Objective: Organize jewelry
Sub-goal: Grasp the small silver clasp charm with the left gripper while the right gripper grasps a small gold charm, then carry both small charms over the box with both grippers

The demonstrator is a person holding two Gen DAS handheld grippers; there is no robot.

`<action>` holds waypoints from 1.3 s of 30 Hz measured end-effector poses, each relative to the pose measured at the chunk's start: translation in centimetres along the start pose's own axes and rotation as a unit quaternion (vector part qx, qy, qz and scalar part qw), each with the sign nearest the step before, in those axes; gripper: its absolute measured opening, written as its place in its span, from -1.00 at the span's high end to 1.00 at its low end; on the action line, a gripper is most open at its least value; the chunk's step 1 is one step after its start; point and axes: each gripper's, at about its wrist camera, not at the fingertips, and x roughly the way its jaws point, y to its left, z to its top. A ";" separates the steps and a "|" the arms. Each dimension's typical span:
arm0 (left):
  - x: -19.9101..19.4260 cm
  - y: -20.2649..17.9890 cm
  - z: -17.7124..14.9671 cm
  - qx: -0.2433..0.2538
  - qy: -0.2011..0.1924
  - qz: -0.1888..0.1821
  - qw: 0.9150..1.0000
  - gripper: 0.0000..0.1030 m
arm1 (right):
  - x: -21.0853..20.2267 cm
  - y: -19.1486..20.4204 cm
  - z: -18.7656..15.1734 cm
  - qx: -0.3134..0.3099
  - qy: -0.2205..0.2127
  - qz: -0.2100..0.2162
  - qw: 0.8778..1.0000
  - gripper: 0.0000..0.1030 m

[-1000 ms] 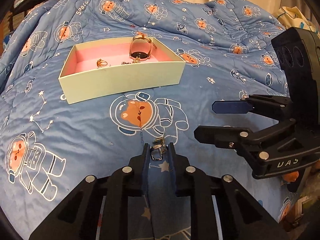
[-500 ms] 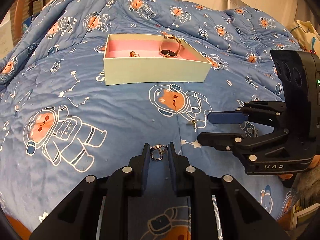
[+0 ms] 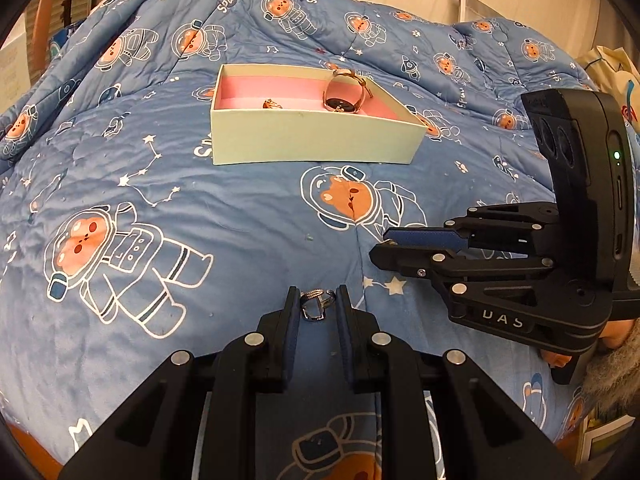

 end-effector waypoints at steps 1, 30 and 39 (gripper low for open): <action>0.0 0.0 0.0 -0.001 0.000 0.000 1.000 0.66 | 0.0 0.0 0.0 0.001 -0.001 -0.001 1.000 0.75; -2.8 -1.1 6.4 0.039 -0.045 -0.020 0.998 0.66 | -5.9 -2.6 4.3 0.039 -0.056 0.039 0.997 0.78; -2.1 -1.1 9.9 0.059 -0.052 -0.014 0.997 0.66 | -6.1 -4.1 8.1 0.032 -0.075 0.024 0.996 0.78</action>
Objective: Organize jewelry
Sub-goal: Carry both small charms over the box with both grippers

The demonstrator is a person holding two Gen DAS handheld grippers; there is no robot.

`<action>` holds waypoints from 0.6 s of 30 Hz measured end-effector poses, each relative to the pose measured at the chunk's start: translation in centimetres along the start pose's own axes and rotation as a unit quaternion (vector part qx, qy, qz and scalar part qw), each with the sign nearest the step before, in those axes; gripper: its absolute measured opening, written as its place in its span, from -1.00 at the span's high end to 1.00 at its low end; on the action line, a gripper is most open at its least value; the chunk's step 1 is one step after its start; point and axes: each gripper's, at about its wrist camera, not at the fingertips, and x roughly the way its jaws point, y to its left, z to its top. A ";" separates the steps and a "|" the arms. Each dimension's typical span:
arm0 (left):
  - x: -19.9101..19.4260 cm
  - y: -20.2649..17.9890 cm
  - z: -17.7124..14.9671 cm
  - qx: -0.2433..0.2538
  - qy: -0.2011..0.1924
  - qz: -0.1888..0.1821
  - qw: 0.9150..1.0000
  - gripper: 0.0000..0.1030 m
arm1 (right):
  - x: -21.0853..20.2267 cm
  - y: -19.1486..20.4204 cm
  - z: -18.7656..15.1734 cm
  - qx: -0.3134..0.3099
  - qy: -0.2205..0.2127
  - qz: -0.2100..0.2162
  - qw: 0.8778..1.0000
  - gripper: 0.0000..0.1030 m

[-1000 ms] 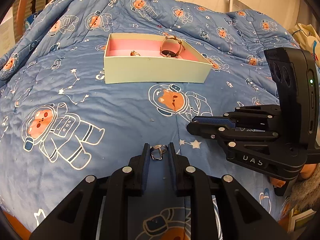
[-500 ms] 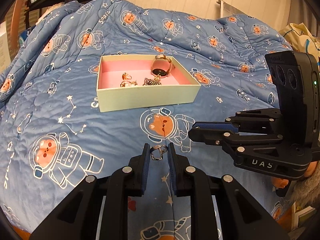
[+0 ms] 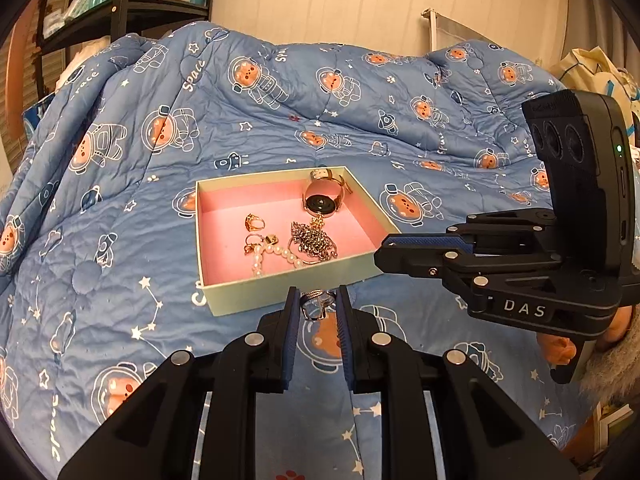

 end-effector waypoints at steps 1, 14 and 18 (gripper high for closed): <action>0.3 0.1 0.4 0.002 0.000 0.002 1.000 0.66 | 0.2 -0.2 0.4 0.002 0.000 0.000 1.000 0.78; 5.8 3.1 4.4 -0.008 0.040 0.016 0.999 0.66 | 5.5 -3.3 4.4 0.016 0.042 -0.012 0.999 0.78; 7.7 3.8 5.0 -0.017 0.060 0.018 0.998 0.66 | 7.5 -4.4 5.0 0.032 0.062 -0.013 0.997 0.78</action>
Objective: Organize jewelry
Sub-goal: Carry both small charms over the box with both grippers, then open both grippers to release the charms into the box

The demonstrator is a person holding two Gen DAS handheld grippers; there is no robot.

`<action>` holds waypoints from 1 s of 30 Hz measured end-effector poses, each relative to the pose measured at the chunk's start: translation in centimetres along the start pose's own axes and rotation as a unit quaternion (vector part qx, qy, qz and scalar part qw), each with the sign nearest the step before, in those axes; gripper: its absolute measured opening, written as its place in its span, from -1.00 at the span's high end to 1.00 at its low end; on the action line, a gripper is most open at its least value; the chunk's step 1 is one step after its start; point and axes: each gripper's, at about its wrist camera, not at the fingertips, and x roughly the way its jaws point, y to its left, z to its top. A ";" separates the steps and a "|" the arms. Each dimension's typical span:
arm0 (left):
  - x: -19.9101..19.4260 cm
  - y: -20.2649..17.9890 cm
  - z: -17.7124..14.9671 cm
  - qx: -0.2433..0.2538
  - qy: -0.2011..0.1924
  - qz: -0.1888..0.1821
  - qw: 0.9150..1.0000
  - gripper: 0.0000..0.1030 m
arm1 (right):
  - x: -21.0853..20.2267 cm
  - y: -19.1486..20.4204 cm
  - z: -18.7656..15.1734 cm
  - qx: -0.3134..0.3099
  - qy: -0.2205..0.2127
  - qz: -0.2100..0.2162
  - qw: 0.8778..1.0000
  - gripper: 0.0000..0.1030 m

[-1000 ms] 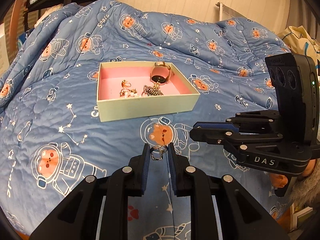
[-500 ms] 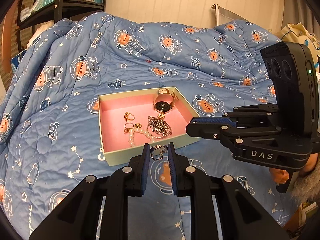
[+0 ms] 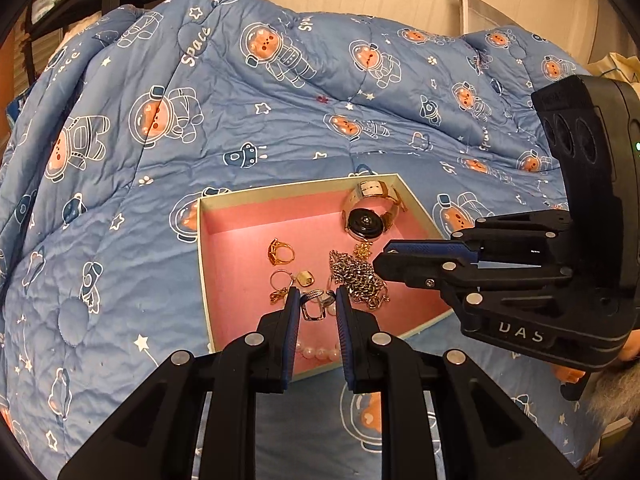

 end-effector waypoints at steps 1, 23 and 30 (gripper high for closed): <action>0.4 0.1 0.1 0.001 0.004 0.001 1.000 0.66 | 0.4 -0.3 0.2 0.004 0.003 -0.005 1.000 0.78; 4.8 0.4 0.7 0.000 0.046 0.017 0.999 0.66 | 5.6 -2.0 1.0 0.019 0.064 -0.042 0.997 0.77; 4.9 0.4 0.6 0.005 0.047 0.023 0.999 0.65 | 5.7 -2.1 0.8 0.017 0.063 -0.049 0.997 0.77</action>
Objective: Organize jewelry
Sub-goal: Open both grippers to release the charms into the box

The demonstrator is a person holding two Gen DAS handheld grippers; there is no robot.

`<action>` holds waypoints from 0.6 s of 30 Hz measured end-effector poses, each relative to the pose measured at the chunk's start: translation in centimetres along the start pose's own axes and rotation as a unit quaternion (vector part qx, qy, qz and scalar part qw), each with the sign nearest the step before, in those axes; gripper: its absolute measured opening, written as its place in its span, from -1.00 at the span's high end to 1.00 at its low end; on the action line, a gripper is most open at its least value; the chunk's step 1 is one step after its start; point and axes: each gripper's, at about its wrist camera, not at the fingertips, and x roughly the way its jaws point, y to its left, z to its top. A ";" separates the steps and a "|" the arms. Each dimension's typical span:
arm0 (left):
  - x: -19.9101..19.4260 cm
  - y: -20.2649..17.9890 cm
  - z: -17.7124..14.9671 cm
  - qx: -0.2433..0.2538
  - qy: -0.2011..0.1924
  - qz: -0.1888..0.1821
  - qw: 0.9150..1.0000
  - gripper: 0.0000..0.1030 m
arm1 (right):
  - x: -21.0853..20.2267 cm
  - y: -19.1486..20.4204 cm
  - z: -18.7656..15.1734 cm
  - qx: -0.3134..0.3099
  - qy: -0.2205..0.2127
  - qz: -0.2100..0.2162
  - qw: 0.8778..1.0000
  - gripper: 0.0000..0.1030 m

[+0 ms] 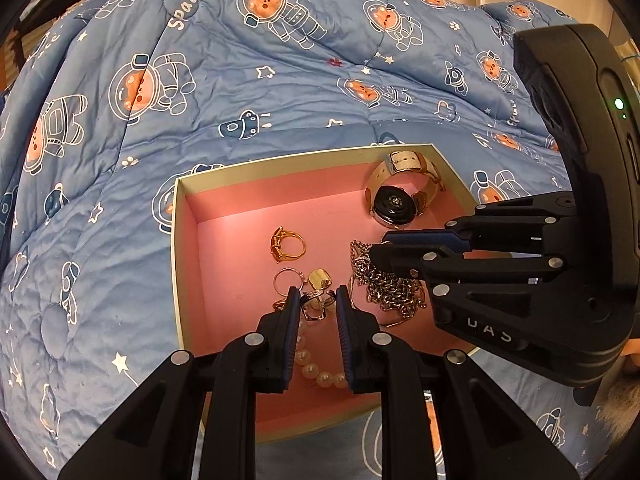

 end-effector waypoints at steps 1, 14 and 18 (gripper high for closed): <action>0.0 0.0 0.0 0.000 0.000 0.001 1.000 0.62 | 0.0 0.0 0.0 -0.002 0.001 -0.001 1.000 0.77; -0.6 -0.2 -0.1 0.011 -0.008 0.008 1.000 0.30 | -0.3 0.0 0.2 -0.002 -0.002 0.003 1.000 0.49; -1.2 -0.2 -0.2 0.009 -0.016 0.009 1.000 0.17 | -1.1 0.1 0.5 0.005 -0.018 0.000 1.000 0.11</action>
